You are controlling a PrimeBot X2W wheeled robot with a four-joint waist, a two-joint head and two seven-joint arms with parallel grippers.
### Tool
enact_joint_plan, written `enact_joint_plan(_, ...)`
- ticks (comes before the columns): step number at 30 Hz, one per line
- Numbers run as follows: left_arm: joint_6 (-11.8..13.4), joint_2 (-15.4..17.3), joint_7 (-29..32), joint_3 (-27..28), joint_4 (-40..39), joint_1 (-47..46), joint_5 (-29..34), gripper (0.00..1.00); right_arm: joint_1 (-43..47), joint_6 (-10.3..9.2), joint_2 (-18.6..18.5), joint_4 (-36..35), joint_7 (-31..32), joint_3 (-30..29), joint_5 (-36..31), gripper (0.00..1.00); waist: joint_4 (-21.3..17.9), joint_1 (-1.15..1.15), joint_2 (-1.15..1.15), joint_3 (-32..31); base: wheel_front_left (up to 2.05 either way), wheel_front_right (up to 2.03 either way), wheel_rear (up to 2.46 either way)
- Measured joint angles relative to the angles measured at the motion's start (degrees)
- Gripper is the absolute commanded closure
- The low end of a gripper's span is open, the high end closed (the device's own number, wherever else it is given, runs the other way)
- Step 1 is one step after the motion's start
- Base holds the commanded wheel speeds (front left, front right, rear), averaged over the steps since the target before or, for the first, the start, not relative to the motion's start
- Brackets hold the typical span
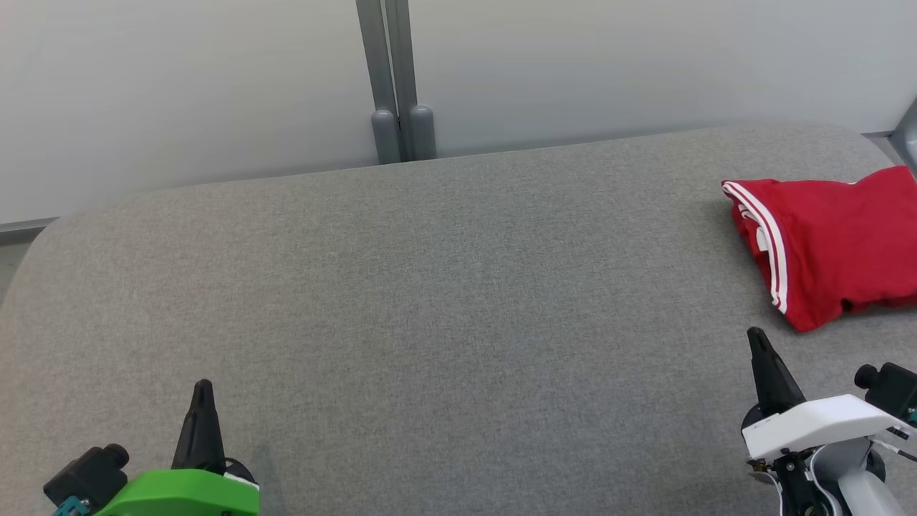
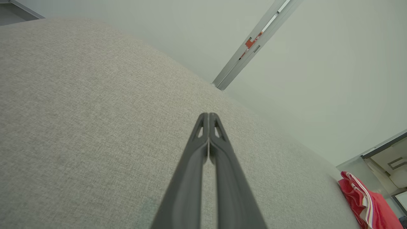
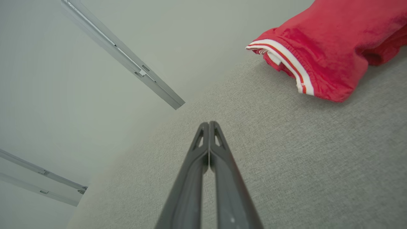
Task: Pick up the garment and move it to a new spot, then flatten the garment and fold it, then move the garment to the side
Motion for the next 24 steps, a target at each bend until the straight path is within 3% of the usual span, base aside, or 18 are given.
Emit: enact_joint_plan(24,-0.9,0.0,4.5,1.5,0.8,-2.7,-17.3,1.00,-0.9,-0.01,2.4,-0.3,4.5,-3.0,14.8,1.00,0.6,0.00,0.00,0.2,0.00,0.00,0.00)
